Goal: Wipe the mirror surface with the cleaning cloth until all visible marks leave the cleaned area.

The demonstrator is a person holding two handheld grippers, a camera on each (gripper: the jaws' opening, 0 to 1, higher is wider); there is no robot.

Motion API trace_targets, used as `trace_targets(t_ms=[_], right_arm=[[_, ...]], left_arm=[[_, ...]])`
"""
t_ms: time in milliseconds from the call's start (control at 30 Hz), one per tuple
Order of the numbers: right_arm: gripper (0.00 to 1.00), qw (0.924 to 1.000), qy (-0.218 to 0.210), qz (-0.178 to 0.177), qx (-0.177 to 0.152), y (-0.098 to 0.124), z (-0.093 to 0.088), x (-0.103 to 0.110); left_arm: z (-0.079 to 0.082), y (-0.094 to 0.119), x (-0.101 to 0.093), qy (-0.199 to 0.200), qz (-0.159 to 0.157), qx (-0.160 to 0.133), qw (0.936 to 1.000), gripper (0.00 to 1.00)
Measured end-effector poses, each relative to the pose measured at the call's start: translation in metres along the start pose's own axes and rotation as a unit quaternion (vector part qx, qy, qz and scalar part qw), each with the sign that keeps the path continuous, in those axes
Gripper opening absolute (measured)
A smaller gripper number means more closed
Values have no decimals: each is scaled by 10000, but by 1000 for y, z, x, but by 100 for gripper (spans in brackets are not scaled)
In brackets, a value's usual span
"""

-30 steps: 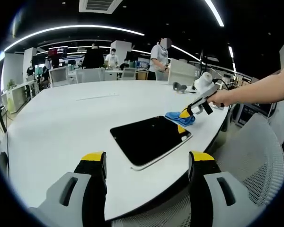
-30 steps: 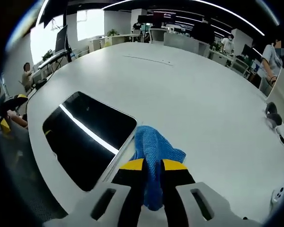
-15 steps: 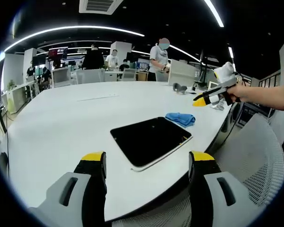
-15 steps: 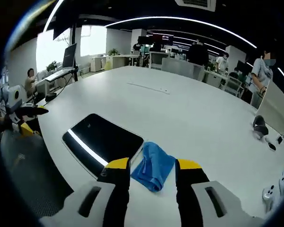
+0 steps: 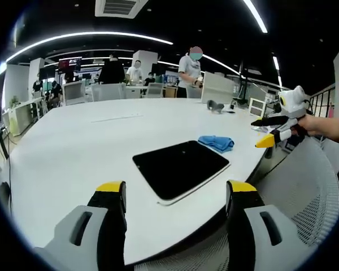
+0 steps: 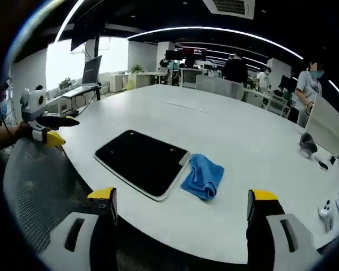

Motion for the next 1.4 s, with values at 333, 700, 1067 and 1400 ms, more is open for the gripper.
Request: trace_targets(t_ms=[333,700,1067,1400], right_arm=[[96,9994,-146,-181,-268,12,-6,13],[96,9986,-388,-287,-207,20,-19,16],[94,9992,-259,-169,-261,21,-17,20],[93,9996,-221,-86,-177,21,-19,24]], left_arm=[[-1,0,0,-31,-2,43,10000,72],[3,5,-7,-98,-89,37,9999,73],[2,3,-2,-102,76,-33,9999,74],[-1,3,-2,8,46,30,10000,74]])
Point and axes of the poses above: the point that each gripper's makers call its tool centre point, and the gripper's own axes: y roughly backward along the fingers, x roughly to its left, z roughly out of its top, the point moved 1 cm from there along y, roughly backward along the fingers, and after that the axes turned 4 degrees about -x, right-handed, at the moved point
